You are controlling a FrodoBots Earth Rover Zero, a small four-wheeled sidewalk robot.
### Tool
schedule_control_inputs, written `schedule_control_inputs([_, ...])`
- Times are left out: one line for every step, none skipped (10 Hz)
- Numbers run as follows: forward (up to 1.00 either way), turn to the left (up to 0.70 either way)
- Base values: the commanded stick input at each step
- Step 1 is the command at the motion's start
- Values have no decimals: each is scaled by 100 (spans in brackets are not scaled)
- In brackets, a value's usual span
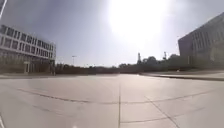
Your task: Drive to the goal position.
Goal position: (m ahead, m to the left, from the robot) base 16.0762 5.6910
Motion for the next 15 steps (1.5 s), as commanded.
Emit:
schedule_control_inputs([70, 0])
schedule_control_inputs([70, 0])
schedule_control_inputs([70, 0])
schedule_control_inputs([70, 0])
schedule_control_inputs([70, 0])
schedule_control_inputs([70, 0])
schedule_control_inputs([70, 0])
schedule_control_inputs([70, 0])
schedule_control_inputs([70, 0])
schedule_control_inputs([70, 0])
schedule_control_inputs([70, 0])
schedule_control_inputs([70, 0])
schedule_control_inputs([70, 0])
schedule_control_inputs([70, 0])
schedule_control_inputs([70, 0])
